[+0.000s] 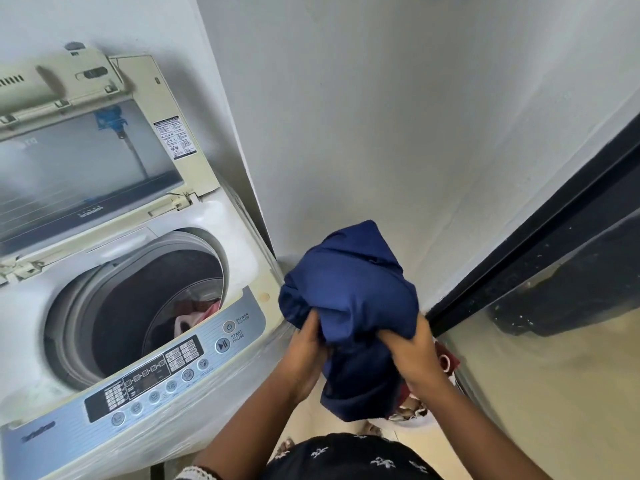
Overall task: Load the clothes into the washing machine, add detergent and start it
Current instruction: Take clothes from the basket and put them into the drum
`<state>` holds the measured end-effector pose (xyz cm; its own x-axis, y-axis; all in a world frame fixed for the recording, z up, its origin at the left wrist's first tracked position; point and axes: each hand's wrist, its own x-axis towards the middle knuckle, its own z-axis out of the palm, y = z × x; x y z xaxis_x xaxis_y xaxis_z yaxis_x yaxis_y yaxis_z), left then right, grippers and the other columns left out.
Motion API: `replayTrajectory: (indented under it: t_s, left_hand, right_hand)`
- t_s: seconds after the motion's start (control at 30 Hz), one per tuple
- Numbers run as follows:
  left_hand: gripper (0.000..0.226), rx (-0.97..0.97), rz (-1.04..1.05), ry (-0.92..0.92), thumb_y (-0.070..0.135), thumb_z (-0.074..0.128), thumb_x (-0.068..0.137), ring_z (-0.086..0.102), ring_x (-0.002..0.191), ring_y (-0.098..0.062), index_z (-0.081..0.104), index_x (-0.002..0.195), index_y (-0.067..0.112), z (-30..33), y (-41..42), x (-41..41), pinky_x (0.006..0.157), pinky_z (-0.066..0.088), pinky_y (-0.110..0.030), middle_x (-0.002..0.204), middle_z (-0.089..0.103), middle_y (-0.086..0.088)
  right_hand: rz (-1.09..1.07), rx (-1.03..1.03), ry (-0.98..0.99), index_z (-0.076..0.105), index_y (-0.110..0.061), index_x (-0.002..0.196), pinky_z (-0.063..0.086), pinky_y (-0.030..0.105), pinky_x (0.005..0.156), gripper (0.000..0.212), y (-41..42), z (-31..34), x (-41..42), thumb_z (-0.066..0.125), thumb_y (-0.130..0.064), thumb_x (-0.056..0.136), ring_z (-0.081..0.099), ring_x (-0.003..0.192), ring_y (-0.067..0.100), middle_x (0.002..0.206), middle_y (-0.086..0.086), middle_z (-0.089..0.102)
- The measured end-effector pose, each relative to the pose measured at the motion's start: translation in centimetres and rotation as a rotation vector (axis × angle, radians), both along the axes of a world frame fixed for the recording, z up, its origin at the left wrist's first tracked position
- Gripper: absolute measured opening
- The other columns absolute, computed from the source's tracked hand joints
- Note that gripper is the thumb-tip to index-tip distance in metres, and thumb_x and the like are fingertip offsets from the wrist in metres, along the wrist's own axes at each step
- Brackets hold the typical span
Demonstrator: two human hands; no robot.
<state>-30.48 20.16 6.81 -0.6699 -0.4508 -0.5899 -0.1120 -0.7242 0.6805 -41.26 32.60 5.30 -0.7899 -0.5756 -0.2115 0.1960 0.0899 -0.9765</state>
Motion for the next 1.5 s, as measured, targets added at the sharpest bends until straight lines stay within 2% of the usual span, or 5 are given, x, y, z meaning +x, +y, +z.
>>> replayTrajectory:
  t_s: [0.23, 0.37, 0.7, 1.03, 1.5]
  left_hand:
    - [0.128, -0.746, -0.373, -0.159, 0.031, 0.092, 0.063, 0.031, 0.134, -0.003, -0.001, 0.151, 0.047, -2.9, -0.9, 2.4, 0.106, 0.039, -0.029, 0.152, 0.014, 0.019]
    - [0.117, -0.984, -0.508, -0.015, 0.030, 0.091, 0.056, 0.028, 0.141, 0.000, 0.018, 0.148, 0.038, -2.4, 0.8, 0.7, 0.112, 0.032, -0.021, 0.153, 0.026, 0.007]
    - [0.018, -0.172, 0.464, 0.020, 0.013, 0.045, 0.101, 0.064, 0.069, -0.006, 0.057, 0.096, 0.025, 1.0, -2.1, 0.0, 0.061, 0.053, -0.023, 0.082, 0.065, 0.005]
    - [0.038, 0.214, 0.151, 0.077, 0.033, 0.042, 0.099, 0.072, 0.084, -0.022, 0.072, 0.092, 0.010, 0.6, 1.6, -0.3, 0.076, 0.057, -0.029, 0.089, 0.076, -0.014]
    - [0.132, -1.174, -0.547, -0.011, 0.047, 0.090, 0.056, -0.001, 0.148, 0.000, -0.004, 0.150, 0.049, -0.7, -1.5, 2.0, 0.115, 0.014, -0.014, 0.158, -0.005, 0.016]
  right_hand:
    - [0.495, 0.996, 1.027, 0.050, -0.031, 0.131, 0.045, 0.032, 0.065, 0.057, 0.7, 4.5, -4.1, 0.060, -0.015, 0.077, 0.062, 0.096, 0.027, 0.120, -0.004, 0.052]
    - [0.539, 0.764, 1.138, 0.038, -0.038, 0.133, 0.052, 0.035, 0.068, 0.070, -1.5, 6.8, -0.5, 0.063, -0.014, 0.073, 0.061, 0.098, 0.020, 0.122, -0.009, 0.053]
    - [0.481, 0.368, 0.703, 0.007, -0.048, 0.152, 0.021, 0.044, 0.120, 0.127, 0.8, 5.4, -1.0, 0.088, -0.061, 0.055, 0.009, 0.150, 0.006, 0.162, -0.020, 0.003]
    - [0.132, 0.060, -0.117, 0.051, -0.018, 0.090, 0.049, 0.007, 0.057, 0.047, 0.5, 3.8, 1.5, 0.046, 0.028, 0.087, 0.064, 0.061, -0.011, 0.083, -0.004, 0.066]
    - [0.202, 0.655, 1.008, 0.057, -0.022, 0.101, 0.031, 0.029, 0.049, 0.039, 1.5, 2.9, -2.7, 0.066, -0.011, 0.064, 0.056, 0.061, 0.033, 0.082, -0.001, 0.055]
